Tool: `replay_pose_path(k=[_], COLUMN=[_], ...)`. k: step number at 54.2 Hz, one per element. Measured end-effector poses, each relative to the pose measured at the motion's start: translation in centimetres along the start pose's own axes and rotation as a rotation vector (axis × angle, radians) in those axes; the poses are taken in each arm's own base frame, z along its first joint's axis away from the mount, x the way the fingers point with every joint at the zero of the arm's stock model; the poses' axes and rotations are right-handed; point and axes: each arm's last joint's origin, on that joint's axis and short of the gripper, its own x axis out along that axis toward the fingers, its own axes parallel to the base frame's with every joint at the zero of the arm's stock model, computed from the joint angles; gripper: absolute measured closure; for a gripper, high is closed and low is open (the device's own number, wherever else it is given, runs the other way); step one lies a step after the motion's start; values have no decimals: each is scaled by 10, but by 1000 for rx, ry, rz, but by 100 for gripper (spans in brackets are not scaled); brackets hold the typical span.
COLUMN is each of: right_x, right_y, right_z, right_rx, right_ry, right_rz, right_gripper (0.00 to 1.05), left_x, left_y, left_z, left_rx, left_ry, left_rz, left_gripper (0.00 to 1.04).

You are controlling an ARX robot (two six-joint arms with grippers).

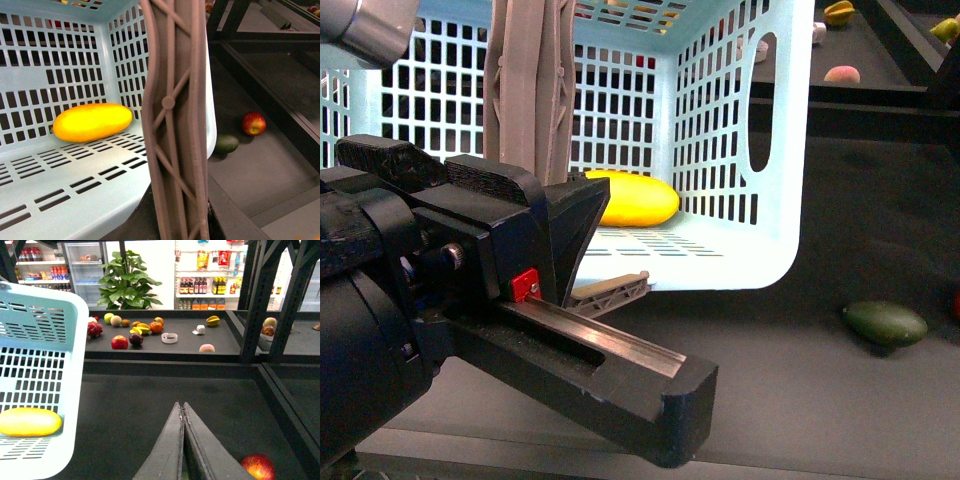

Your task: Pick mango with right arm and hold basket with left

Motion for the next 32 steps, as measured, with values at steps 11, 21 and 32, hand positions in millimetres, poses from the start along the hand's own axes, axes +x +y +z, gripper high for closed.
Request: replay_pose_path(k=[11,21,32], right_x=[-3,-13,-14], right_y=[0,0,0], right_z=[0,-4,-3], right_rx=[0,-1,-1], right_ry=[0,24,6], right_rz=[1,2,2], right_gripper=[103,103,103], left_x=[0,0,0], left_y=[0,0,0], left_z=[0,0,0], left_rx=[0,1,1], left_ry=[0,0,0], left_rz=[0,-1,0], left_gripper=[97,97,97])
